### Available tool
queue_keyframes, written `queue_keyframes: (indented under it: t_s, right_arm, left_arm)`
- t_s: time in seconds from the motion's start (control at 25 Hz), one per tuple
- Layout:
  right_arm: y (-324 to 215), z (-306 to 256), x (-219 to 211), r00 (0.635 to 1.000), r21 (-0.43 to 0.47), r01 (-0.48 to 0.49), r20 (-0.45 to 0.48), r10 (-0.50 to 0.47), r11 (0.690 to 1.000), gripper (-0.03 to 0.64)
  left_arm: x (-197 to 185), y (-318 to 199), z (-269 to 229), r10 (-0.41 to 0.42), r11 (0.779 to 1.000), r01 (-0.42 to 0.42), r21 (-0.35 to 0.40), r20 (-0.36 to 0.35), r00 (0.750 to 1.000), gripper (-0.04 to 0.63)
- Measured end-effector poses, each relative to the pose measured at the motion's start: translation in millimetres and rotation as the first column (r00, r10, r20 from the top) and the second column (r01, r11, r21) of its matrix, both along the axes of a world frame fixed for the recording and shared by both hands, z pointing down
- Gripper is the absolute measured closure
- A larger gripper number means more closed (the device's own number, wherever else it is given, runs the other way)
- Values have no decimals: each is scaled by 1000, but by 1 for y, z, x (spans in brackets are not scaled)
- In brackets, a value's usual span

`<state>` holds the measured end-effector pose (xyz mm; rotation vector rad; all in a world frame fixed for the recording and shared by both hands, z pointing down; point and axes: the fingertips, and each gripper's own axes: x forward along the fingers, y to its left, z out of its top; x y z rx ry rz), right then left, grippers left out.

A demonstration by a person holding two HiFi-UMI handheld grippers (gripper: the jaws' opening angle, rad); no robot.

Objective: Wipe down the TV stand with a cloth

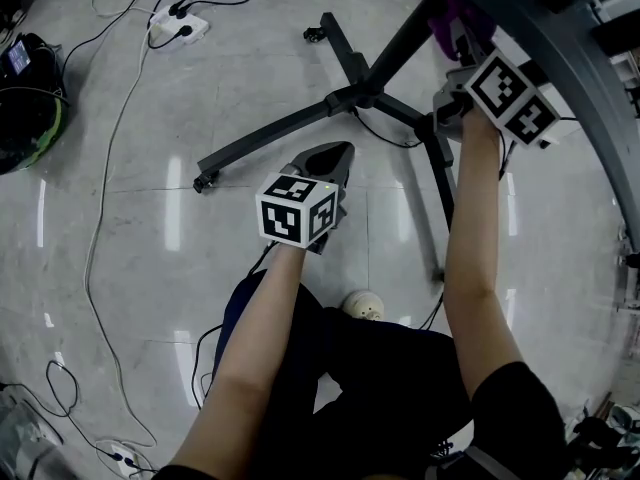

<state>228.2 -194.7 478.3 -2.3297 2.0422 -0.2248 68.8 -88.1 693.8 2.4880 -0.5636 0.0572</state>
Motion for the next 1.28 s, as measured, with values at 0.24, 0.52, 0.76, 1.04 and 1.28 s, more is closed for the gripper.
queue_keyframes:
  t_s: [0.24, 0.52, 0.76, 1.04, 1.28]
  right_arm:
    - [-4, 27, -2, 1000, -67, 8, -20, -9, 998, 528]
    - [-8, 68, -14, 997, -159, 38, -57, -47, 987, 528]
    - [-7, 103, -11, 997, -228, 33, -61, -48, 973, 528]
    - [-3, 145, 0, 997, -310, 19, -63, -41, 951, 528]
    - [0, 182, 6, 997, -382, 16, -66, -45, 924, 528]
  left_arm:
    - [-1, -1, 4, -8, 1000, 8, -8, 9, 1000, 589]
    - [7, 4, 2, 12, 1000, -12, -7, 3, 1000, 589]
    - [8, 4, 5, 14, 1000, -14, -18, 2, 1000, 589]
    - [12, 4, 10, 16, 1000, -16, -26, 6, 1000, 589]
    - [16, 1, 18, 18, 999, -18, -36, 19, 1000, 588]
